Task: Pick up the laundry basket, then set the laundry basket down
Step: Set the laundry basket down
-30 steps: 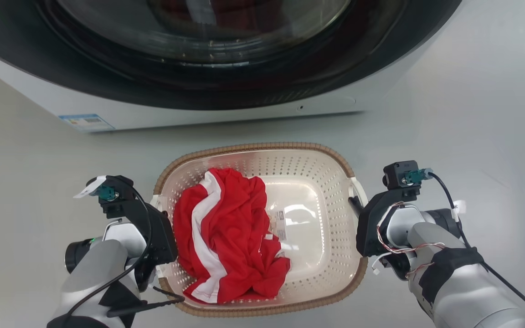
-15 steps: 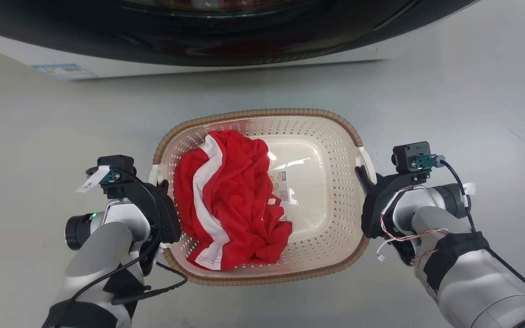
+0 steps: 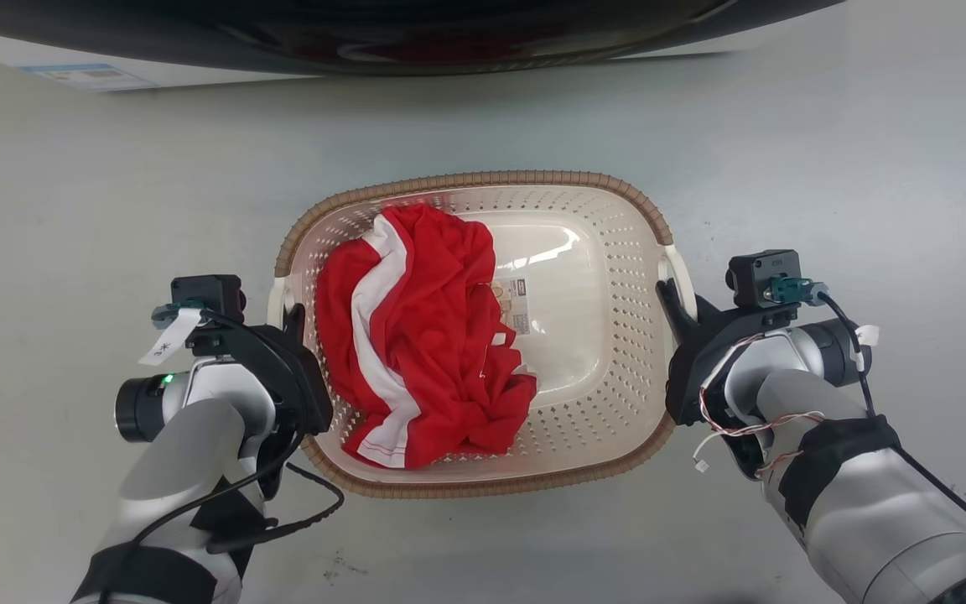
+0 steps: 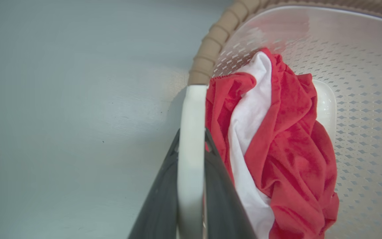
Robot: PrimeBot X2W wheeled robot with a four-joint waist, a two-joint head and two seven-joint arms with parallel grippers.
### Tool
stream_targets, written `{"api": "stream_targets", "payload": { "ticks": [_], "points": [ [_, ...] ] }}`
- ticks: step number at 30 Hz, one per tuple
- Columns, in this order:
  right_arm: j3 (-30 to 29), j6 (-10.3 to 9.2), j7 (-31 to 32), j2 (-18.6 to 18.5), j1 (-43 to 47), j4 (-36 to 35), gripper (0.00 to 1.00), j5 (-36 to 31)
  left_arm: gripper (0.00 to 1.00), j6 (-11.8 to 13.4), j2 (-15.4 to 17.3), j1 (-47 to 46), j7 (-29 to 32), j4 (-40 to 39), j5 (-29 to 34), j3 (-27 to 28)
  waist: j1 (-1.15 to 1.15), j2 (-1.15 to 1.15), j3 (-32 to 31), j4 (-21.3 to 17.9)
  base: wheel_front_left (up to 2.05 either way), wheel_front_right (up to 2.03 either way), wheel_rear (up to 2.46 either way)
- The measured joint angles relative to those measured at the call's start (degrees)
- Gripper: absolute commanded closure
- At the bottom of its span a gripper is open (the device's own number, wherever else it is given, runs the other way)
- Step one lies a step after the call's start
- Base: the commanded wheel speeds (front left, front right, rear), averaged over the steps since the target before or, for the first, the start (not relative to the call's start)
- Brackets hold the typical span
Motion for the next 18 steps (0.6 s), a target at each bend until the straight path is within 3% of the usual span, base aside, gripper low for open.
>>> {"api": "stream_targets", "payload": {
  "ticks": [18],
  "points": [
    [0.0, 0.03, -1.5, 0.4, -1.3, 2.4, 1.00, 0.0, 1.00, -1.4, -0.2, -2.0, -0.9, 1.8, 0.2, -0.5, -0.01, -0.01, 3.7, -0.3, 0.00, 0.00, 0.00]
  ]
}}
